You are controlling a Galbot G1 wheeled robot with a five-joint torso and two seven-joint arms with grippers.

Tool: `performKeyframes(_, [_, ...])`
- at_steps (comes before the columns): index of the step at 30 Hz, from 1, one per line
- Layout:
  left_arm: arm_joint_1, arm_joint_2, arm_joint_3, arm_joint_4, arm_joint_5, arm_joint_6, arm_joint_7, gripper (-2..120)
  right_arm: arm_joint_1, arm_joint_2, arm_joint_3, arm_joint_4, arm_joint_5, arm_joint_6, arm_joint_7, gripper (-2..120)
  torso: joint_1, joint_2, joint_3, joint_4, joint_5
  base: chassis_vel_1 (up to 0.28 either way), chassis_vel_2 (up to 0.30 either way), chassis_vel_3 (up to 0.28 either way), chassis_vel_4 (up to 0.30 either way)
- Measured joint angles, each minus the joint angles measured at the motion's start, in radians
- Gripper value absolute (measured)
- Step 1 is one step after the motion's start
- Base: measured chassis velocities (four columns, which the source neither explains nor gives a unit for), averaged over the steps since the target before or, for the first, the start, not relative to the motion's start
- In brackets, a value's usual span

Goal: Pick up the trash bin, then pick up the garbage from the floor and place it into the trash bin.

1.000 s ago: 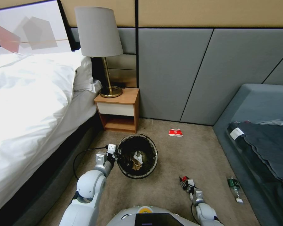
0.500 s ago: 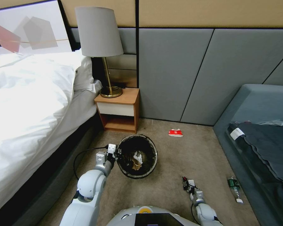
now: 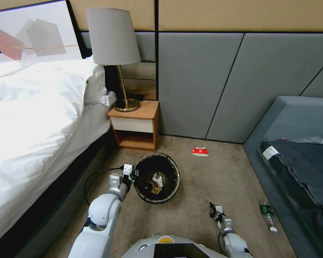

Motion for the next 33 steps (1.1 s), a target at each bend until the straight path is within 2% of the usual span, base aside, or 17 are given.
performKeyframes(1, [0.0,0.001,0.0,-0.002,-0.001,0.0,0.0,1,-0.007,-0.007,0.002,0.054,0.014,-0.018,0.001,0,0.0,0.0,0.0,0.0011,0.0018,0.0,0.0,0.0,0.0])
performKeyframes(2, [0.0,0.002,0.0,-0.003,-0.001,0.0,0.0,1,-0.02,-0.016,0.005,0.123,0.036,-0.047,0.005,0,0.0,0.0,0.0,0.001,0.0007,0.0,0.0,0.0,0.0])
performKeyframes(4, [0.001,0.003,0.0,-0.003,-0.001,0.001,-0.001,1,-0.027,-0.022,0.006,0.169,0.052,-0.065,0.008,0,0.0,0.0,0.0,0.0012,0.0003,0.0,0.0,0.0,0.0])
performKeyframes(6, [0.001,0.004,0.0,-0.005,-0.002,0.003,0.0,1,-0.042,-0.039,0.008,0.281,0.078,-0.085,0.016,0,0.0,0.0,0.0,0.0019,0.0014,0.0,0.0,0.0,0.0])
performKeyframes(7, [0.001,0.004,0.0,-0.005,-0.002,0.003,0.0,1,-0.042,-0.039,0.008,0.281,0.078,-0.085,0.016,0,0.0,0.0,0.0,0.0019,0.0014,0.0,0.0,0.0,0.0])
performKeyframes(11, [0.002,0.008,0.0,-0.01,-0.004,0.005,0.0,1,-0.064,-0.076,0.017,0.457,0.084,-0.103,0.02,0,0.0,0.0,0.0,0.0019,0.0012,0.0,0.0,0.0,0.0])
performKeyframes(12, [0.002,0.008,0.0,-0.01,-0.004,0.005,0.0,1,-0.064,-0.076,0.017,0.457,0.084,-0.103,0.02,0,0.0,0.0,0.0,0.0019,0.0012,0.0,0.0,0.0,0.0])
performKeyframes(13, [0.002,0.009,-0.001,-0.011,-0.005,0.006,0.0,1,-0.072,-0.092,0.017,0.521,0.085,-0.114,0.019,0,0.0,0.0,0.0,0.0018,0.001,0.0,0.0,0.0,0.0])
performKeyframes(17, [0.002,0.01,0.0,-0.011,-0.006,0.008,0.0,1,-0.081,-0.12,0.009,0.635,0.103,-0.158,0.018,0,0.0,0.0,0.0,0.002,0.001,0.0,0.0,0.0,0.0])
performKeyframes(25, [-0.002,0.009,0.01,-0.01,-0.002,0.014,0.0,1,-0.053,-0.166,-0.073,0.817,0.174,-0.256,0.017,0,0.0,0.0,0.0,0.0021,0.0009,0.0,0.0,0.0,0.0])
performKeyframes(29, [-0.002,0.012,0.018,-0.009,0.003,0.017,0.001,1,-0.005,-0.246,-0.172,0.931,0.276,-0.337,0.025,0,0.0,0.0,0.0,0.0022,0.0009,0.0,0.0,0.0,0.0])
performKeyframes(30, [-0.002,0.012,0.018,-0.009,0.003,0.017,0.001,1,-0.005,-0.246,-0.172,0.931,0.276,-0.337,0.025,0,0.0,0.0,0.0,0.0022,0.0009,0.0,0.0,0.0,0.0])
performKeyframes(33, [-0.003,0.012,0.027,-0.008,0.007,0.018,0.001,1,0.028,-0.318,-0.23,0.988,0.362,-0.391,0.029,0,0.0,0.0,0.0,0.0021,0.001,0.0,0.0,0.0,0.0])
